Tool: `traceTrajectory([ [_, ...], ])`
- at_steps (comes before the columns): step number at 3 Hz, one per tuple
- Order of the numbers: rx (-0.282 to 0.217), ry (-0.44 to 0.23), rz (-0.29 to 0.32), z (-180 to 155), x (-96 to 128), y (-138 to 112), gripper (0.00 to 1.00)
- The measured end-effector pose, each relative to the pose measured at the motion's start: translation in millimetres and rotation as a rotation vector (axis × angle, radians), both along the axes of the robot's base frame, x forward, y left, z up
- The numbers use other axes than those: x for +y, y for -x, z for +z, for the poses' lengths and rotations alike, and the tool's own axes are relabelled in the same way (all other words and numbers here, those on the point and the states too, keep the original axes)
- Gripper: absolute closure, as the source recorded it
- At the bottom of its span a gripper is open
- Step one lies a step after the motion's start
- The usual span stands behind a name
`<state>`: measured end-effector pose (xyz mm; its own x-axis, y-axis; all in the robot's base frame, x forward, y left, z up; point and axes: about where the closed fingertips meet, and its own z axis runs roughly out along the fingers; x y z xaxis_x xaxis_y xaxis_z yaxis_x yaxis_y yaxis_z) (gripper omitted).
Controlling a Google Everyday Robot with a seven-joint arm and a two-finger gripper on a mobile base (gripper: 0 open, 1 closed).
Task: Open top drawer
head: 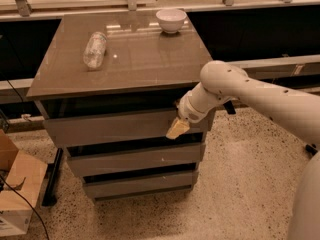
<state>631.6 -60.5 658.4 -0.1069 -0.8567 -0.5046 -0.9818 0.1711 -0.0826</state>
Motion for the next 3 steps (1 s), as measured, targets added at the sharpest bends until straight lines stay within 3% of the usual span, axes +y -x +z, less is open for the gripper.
traceTrajectory([
  [2, 0.005, 0.006, 0.010, 11, 0, 3, 0.89],
  [3, 0.013, -0.001, 0.022, 17, 2, 10, 1.00],
])
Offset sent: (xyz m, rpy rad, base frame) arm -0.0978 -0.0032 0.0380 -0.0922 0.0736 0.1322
